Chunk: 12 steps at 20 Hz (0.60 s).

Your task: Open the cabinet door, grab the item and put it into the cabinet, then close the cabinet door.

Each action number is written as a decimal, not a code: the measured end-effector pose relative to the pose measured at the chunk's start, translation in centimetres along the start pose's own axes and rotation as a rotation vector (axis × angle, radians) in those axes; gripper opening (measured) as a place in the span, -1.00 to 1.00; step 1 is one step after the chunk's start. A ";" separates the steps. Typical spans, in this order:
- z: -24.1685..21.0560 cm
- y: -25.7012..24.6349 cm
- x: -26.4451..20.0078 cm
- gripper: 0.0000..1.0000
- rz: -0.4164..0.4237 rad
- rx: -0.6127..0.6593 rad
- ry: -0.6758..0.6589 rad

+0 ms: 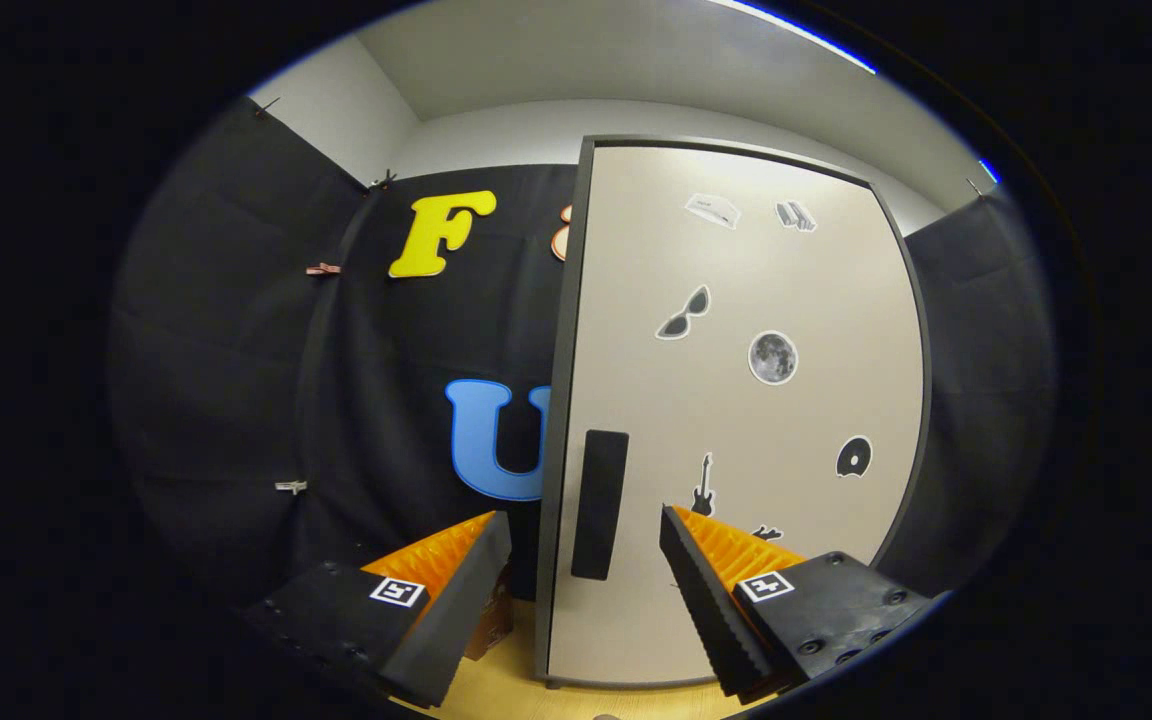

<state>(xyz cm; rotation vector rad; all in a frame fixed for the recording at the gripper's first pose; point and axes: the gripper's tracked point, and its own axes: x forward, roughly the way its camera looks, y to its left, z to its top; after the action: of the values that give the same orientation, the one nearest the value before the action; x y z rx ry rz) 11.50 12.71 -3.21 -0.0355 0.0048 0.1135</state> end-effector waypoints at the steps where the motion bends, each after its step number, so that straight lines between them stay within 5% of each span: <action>1: -0.4 -0.1 0.8 0.94 -0.020 -0.001 0.001; 12: -3.2 -0.9 7.3 0.90 -0.109 0.005 0.027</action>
<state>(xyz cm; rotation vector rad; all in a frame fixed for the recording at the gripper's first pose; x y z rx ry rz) 18.86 12.58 -6.45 -0.0323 0.0299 0.0045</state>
